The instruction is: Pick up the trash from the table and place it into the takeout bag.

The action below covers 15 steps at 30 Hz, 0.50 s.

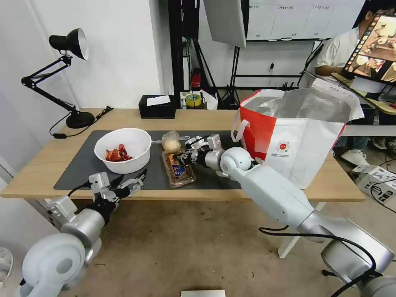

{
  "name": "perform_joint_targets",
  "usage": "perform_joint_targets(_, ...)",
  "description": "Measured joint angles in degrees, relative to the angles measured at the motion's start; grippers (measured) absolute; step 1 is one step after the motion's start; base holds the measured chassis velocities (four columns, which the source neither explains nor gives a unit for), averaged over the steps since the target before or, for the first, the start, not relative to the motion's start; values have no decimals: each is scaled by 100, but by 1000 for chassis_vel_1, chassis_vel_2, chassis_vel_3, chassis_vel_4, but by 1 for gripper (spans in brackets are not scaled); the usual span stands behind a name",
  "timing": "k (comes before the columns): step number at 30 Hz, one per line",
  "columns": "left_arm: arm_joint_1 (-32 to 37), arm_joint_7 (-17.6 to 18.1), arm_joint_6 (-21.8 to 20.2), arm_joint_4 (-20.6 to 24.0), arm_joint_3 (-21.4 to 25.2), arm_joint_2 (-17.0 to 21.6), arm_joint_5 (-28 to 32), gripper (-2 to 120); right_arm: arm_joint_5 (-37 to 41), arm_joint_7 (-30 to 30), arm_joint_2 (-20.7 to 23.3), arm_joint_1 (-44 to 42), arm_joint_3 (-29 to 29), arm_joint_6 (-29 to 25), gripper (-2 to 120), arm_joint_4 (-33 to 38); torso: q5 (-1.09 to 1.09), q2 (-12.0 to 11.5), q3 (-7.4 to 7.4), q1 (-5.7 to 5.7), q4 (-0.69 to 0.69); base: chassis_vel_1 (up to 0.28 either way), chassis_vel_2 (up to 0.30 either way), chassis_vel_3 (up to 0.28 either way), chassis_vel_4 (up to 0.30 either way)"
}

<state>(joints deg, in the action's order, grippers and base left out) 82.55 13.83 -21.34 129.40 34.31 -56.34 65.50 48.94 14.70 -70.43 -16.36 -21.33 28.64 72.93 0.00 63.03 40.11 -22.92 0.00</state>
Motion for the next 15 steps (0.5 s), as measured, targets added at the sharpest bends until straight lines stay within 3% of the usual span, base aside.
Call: perform_joint_targets(15, -477, 217, -5, -318, -384, 23, 403, 100, -26, 12, 15, -8, -12, 0, 0, 51, 0, 0, 0, 0, 0, 0, 0, 0, 0)
